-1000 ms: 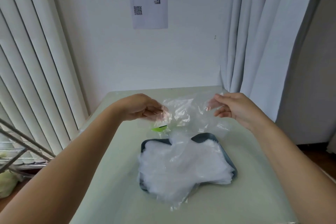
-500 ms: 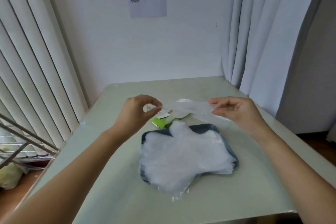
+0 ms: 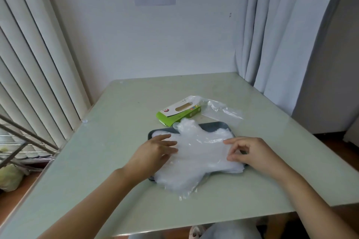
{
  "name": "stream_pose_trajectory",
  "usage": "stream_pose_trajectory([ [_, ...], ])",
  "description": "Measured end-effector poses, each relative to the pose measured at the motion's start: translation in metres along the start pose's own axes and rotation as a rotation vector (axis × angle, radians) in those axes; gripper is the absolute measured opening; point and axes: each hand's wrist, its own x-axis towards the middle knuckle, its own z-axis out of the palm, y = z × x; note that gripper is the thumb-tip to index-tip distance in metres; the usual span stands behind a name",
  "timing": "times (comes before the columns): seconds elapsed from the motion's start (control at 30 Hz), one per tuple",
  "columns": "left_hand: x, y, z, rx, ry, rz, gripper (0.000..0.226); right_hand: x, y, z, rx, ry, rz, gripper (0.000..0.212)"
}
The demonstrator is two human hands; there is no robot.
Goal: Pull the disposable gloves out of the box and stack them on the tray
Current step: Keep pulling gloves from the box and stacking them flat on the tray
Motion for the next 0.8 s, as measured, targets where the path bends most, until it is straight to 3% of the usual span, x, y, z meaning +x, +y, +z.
stream_pose_trajectory([
  [0.23,-0.001,-0.005,-0.01,0.051,0.002,-0.026,0.042,-0.004,-0.006,-0.002,-0.154,0.035,-0.036,0.021],
  [0.53,0.006,-0.012,-0.011,0.117,0.1,-0.081,0.038,-0.002,-0.023,-0.001,-0.052,0.135,-0.091,0.021],
  [0.8,0.006,-0.018,-0.019,0.07,0.081,-0.173,0.018,-0.001,-0.031,-0.006,-0.093,0.079,-0.108,0.019],
])
